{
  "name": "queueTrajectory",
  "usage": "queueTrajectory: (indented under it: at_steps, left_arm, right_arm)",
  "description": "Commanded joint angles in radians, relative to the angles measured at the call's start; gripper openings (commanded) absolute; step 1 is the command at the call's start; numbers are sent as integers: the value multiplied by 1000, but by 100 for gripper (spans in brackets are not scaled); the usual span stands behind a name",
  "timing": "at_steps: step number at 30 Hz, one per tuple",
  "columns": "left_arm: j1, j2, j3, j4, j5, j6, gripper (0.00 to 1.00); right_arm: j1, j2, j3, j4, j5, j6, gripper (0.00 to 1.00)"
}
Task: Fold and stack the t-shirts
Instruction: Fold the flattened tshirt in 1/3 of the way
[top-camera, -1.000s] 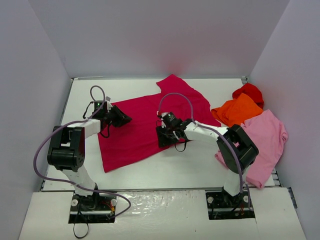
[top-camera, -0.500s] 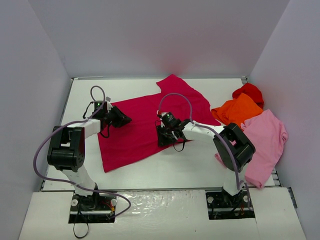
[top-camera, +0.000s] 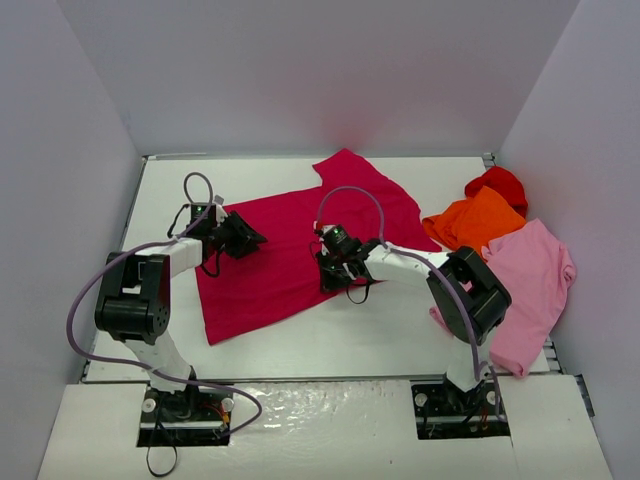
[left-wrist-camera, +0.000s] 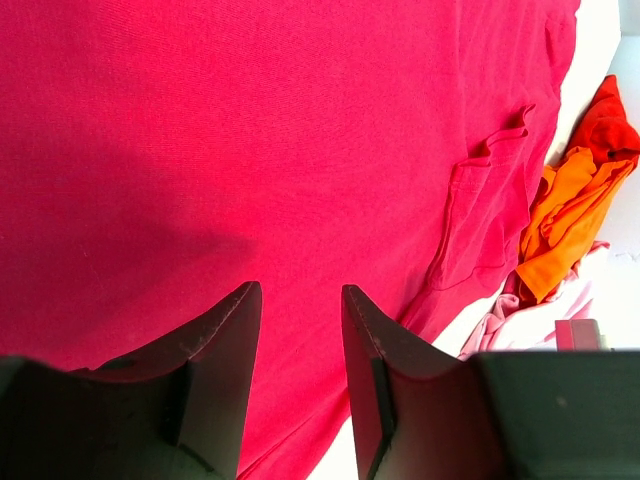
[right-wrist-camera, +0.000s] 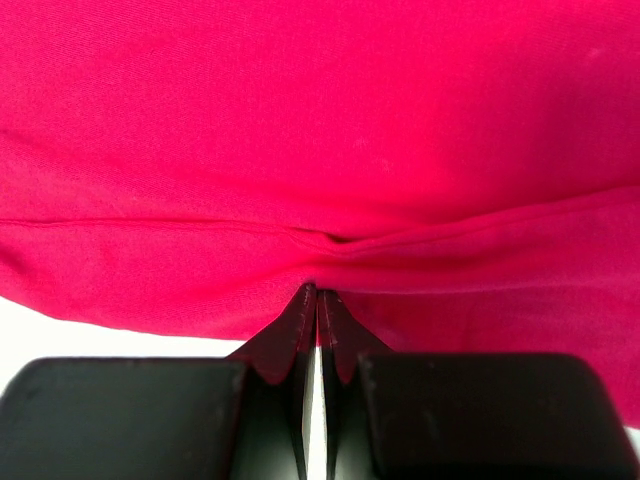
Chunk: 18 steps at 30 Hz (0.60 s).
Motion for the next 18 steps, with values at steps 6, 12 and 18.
queueTrajectory:
  at_steps: [6, 12, 18]
  left_arm:
    - [-11, -83, 56, 16, -2, 16, 36]
    - [-19, -95, 58, -16, -3, 17, 53]
    - [-35, -150, 40, -62, -22, 22, 55]
  right_arm:
    - [7, -118, 47, -31, 38, 6, 0]
    - [11, -16, 84, -78, 3, 127, 55]
    - [20, -3, 74, -53, 33, 294, 59]
